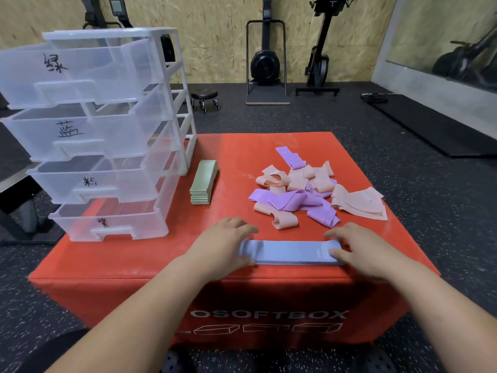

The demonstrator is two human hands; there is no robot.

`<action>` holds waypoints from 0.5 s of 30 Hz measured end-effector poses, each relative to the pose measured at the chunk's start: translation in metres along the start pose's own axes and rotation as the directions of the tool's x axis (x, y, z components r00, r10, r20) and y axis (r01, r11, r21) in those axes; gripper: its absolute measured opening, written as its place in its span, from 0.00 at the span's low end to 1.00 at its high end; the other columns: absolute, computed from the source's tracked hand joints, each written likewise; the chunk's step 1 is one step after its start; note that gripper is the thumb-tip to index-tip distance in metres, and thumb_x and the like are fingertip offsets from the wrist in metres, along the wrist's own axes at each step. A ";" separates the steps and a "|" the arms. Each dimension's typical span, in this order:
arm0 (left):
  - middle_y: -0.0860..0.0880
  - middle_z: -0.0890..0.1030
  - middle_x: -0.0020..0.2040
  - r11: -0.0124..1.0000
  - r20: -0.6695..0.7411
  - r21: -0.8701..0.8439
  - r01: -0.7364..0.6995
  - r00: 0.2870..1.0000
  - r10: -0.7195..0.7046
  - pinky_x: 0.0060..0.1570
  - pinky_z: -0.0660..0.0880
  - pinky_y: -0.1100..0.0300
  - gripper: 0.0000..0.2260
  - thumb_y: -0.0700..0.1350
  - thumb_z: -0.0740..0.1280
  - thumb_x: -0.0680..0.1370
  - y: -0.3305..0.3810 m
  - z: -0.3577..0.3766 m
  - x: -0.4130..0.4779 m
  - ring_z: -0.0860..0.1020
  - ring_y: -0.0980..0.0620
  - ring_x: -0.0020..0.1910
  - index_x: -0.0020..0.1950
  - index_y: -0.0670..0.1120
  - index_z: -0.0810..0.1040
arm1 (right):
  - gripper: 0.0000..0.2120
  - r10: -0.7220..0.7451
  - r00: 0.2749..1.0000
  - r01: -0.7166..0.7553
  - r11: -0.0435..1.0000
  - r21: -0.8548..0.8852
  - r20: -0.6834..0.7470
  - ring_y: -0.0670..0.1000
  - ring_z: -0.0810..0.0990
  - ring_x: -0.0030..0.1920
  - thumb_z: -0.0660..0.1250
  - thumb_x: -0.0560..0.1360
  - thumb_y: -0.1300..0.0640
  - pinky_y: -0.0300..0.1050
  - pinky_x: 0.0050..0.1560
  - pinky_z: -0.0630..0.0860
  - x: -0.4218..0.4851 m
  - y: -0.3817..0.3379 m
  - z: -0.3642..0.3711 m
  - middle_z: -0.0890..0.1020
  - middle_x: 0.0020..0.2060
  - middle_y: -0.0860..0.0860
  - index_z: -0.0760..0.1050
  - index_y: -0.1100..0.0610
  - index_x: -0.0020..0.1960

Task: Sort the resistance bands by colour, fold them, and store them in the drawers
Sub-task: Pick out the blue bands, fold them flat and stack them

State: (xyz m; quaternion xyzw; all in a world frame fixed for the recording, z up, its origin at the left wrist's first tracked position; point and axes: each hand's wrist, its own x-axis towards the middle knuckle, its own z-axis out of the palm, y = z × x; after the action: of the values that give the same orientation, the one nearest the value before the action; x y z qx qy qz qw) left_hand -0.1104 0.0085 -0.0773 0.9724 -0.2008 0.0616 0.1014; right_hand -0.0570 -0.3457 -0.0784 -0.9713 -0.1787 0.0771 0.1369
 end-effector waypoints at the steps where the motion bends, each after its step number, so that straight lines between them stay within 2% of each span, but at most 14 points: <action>1: 0.55 0.76 0.67 1.000 0.005 -0.003 -0.012 1.000 0.012 0.63 0.75 0.52 0.29 0.63 0.74 0.74 0.005 0.003 0.004 0.74 0.51 0.65 0.73 0.59 0.73 | 0.20 0.005 1.000 -0.005 1.000 -0.003 0.001 0.49 0.77 0.61 0.72 0.78 0.48 0.40 0.61 0.67 0.000 -0.002 0.001 0.75 0.60 0.45 0.76 0.42 0.70; 3: 0.56 0.77 0.64 1.000 0.023 -0.003 -0.012 1.000 0.013 0.60 0.76 0.51 0.25 0.62 0.74 0.75 0.012 0.008 0.010 0.75 0.51 0.62 0.70 0.60 0.74 | 0.20 0.040 0.999 -0.040 0.999 0.022 0.000 0.48 0.78 0.57 0.73 0.77 0.49 0.41 0.59 0.70 0.001 -0.006 0.000 0.78 0.59 0.46 0.77 0.42 0.68; 5: 0.56 0.77 0.59 1.000 0.050 -0.004 -0.008 0.999 0.009 0.54 0.77 0.51 0.21 0.61 0.73 0.76 0.015 0.009 0.013 0.77 0.51 0.58 0.67 0.60 0.74 | 0.20 0.103 0.995 -0.103 0.991 0.088 0.003 0.47 0.80 0.51 0.76 0.75 0.52 0.42 0.56 0.74 0.001 -0.009 -0.001 0.81 0.52 0.46 0.79 0.43 0.66; 8: 0.57 0.77 0.58 1.000 0.093 -0.007 -0.021 0.995 0.021 0.53 0.77 0.51 0.19 0.61 0.73 0.76 0.014 0.008 0.016 0.77 0.52 0.57 0.64 0.59 0.76 | 0.23 0.183 0.983 -0.184 0.965 0.186 0.021 0.43 0.79 0.43 0.78 0.72 0.54 0.41 0.48 0.72 0.002 -0.011 -0.004 0.81 0.44 0.44 0.79 0.46 0.65; 11: 0.57 0.77 0.59 1.000 0.128 -0.009 -0.024 0.991 0.025 0.53 0.77 0.51 0.20 0.60 0.75 0.75 0.013 0.005 0.017 0.76 0.52 0.58 0.64 0.59 0.76 | 0.26 0.244 0.968 -0.250 0.952 0.176 0.059 0.45 0.78 0.45 0.77 0.71 0.52 0.40 0.48 0.69 0.006 -0.014 -0.006 0.79 0.43 0.42 0.76 0.47 0.67; 15: 0.58 0.77 0.59 1.000 0.146 -0.006 -0.021 0.989 0.022 0.54 0.77 0.51 0.21 0.59 0.76 0.74 0.013 0.005 0.016 0.76 0.52 0.58 0.64 0.59 0.76 | 0.30 0.286 0.951 -0.298 0.948 0.114 0.116 0.51 0.79 0.49 0.75 0.69 0.52 0.46 0.47 0.72 0.013 -0.017 -0.008 0.80 0.48 0.47 0.70 0.47 0.69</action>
State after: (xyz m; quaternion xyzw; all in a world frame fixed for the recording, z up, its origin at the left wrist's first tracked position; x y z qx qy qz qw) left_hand -0.1002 -0.0103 -0.0771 0.9719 -0.2182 -0.0091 0.0877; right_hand -0.0490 -0.3279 -0.0667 -0.9711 -0.0340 0.1556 0.1778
